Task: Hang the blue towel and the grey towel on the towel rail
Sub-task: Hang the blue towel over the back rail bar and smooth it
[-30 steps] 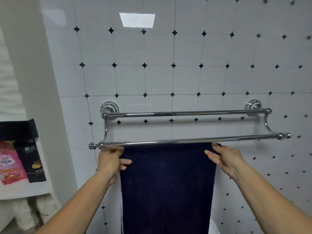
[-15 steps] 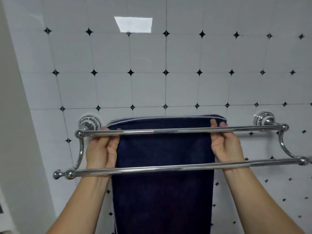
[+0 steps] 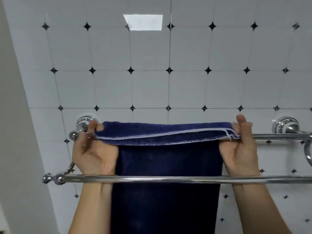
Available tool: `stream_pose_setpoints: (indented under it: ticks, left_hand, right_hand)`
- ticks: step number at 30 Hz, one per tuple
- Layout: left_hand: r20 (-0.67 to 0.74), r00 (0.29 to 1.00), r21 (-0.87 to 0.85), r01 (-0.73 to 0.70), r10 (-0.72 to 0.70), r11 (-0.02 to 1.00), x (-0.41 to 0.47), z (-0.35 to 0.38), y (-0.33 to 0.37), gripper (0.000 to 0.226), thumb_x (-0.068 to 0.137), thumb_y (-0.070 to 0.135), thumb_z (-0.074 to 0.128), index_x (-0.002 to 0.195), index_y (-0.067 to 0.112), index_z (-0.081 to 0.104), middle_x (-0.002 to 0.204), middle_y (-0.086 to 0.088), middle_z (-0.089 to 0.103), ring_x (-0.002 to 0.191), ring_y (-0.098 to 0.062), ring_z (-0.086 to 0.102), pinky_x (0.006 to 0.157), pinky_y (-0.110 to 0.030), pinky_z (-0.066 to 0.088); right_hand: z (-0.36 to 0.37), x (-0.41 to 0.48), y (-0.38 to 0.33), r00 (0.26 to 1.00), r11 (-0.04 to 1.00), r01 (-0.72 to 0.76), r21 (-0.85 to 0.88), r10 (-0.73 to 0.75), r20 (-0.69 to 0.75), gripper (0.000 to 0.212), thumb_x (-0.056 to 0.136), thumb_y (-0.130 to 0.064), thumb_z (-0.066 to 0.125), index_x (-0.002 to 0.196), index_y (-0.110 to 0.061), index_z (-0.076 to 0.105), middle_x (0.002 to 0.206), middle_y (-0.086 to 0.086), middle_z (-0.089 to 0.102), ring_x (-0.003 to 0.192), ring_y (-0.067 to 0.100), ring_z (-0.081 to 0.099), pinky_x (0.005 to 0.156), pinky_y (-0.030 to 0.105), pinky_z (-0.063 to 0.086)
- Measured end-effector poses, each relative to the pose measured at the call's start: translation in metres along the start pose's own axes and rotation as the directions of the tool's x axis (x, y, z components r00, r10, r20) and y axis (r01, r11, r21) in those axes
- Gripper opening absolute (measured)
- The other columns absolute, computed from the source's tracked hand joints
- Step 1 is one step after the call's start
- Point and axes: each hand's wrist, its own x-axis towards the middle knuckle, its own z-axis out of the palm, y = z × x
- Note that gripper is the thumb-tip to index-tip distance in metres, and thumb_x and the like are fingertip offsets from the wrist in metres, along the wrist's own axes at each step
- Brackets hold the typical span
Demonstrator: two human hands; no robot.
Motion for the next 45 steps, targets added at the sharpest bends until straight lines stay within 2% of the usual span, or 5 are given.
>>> stream_pose_setpoints:
  ticks: [3,8,17,25,45]
  left_hand:
    - [-0.006,1.0,0.203,0.015,-0.014,0.979,0.004,0.0,-0.003,0.027,0.069,0.012,0.081,0.08,0.022,0.059,0.076,0.008,0.064,0.08,-0.009,0.062,0.087,-0.029,0.051]
    - [-0.006,0.999,0.434,-0.046,0.054,0.9,0.007,-0.009,-0.002,0.048,0.082,-0.016,0.037,0.073,0.028,0.052,0.072,0.015,0.056,0.076,-0.003,0.055,0.085,-0.023,0.05]
    - [-0.076,0.986,0.577,-0.079,0.149,0.813,0.003,-0.017,-0.001,0.033,0.085,-0.012,0.045,0.107,0.012,0.052,0.107,-0.003,0.06,0.095,-0.014,0.061,0.09,-0.027,0.053]
    - [-0.062,0.967,0.629,-0.154,0.247,0.762,-0.001,-0.021,-0.004,0.023,0.084,-0.007,0.057,0.094,0.014,0.059,0.081,0.004,0.068,0.079,-0.01,0.066,0.078,-0.025,0.055]
    - [-0.104,0.931,0.692,-0.185,0.35,0.698,-0.007,-0.02,-0.006,0.017,0.076,0.006,0.065,0.085,0.017,0.055,0.074,0.004,0.063,0.067,-0.009,0.062,0.069,-0.022,0.055]
  right_hand:
    - [0.0,0.001,0.004,0.997,0.995,0.073,-0.067,-0.075,-0.022,0.026,0.087,0.0,0.06,0.092,-0.025,0.061,0.074,-0.004,0.055,0.074,0.01,0.057,0.081,0.03,0.053]
    - [-0.003,0.004,0.007,0.989,0.978,0.14,-0.152,-0.144,-0.017,0.04,0.087,0.016,0.048,0.086,-0.023,0.06,0.085,-0.003,0.058,0.075,0.008,0.06,0.08,0.026,0.053]
    - [0.005,0.0,0.012,0.982,0.991,0.129,-0.018,-0.13,-0.137,0.043,0.085,0.016,0.047,0.097,-0.024,0.055,0.09,-0.005,0.064,0.082,0.011,0.064,0.083,0.031,0.055]
    - [0.004,-0.012,0.016,0.995,0.951,0.044,0.307,-0.071,0.076,0.048,0.09,0.0,0.026,0.125,-0.024,0.049,0.079,-0.01,0.055,0.076,0.008,0.06,0.082,0.03,0.054]
    - [0.002,-0.006,0.018,0.957,0.947,0.276,-0.163,-0.286,-0.047,0.039,0.073,0.014,0.053,0.089,-0.022,0.049,0.081,0.001,0.056,0.079,0.018,0.057,0.087,0.037,0.048]
